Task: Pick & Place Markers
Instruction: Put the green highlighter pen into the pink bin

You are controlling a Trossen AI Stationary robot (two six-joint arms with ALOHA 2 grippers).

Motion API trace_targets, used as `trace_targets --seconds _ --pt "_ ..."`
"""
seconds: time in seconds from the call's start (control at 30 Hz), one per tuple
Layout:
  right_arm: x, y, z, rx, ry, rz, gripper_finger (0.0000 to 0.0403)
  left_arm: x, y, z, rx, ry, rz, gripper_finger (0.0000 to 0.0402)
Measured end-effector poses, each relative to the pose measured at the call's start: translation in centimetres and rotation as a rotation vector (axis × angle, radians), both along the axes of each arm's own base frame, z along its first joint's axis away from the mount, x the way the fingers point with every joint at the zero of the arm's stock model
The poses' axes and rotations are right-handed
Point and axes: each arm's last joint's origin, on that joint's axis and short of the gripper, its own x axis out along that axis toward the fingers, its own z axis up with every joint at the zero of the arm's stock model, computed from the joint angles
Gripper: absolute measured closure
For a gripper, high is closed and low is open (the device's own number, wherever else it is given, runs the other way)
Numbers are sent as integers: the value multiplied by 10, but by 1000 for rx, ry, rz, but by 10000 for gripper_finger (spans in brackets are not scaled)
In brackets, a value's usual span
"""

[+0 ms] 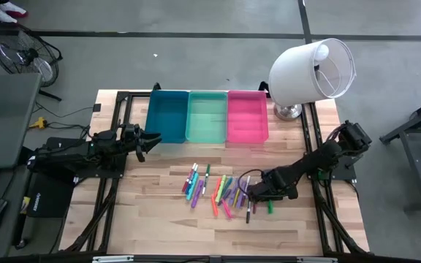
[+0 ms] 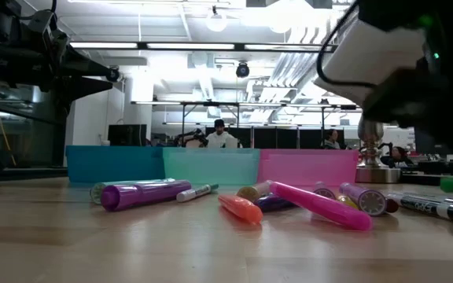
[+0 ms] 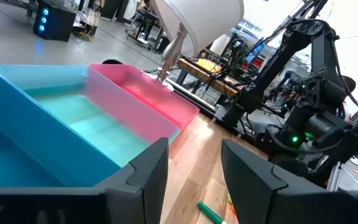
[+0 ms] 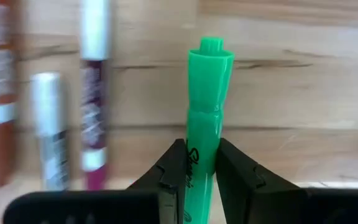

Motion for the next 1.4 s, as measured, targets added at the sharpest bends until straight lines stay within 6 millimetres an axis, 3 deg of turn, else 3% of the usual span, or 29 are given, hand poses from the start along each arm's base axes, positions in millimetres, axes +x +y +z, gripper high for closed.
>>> trace_targets --seconds 0.33,0.7,1.13,1.4 --pt "3 -24 26 -99 -143 -17 349 0 0 0 0 0 0 254" --pt "22 -66 35 -179 -277 39 349 0 0 0 0 0 0 254" --pt "56 -126 80 -370 -426 97 349 0 0 0 0 0 0 254" --pt "80 -176 99 -541 -350 151 349 0 0 0 0 0 0 254"
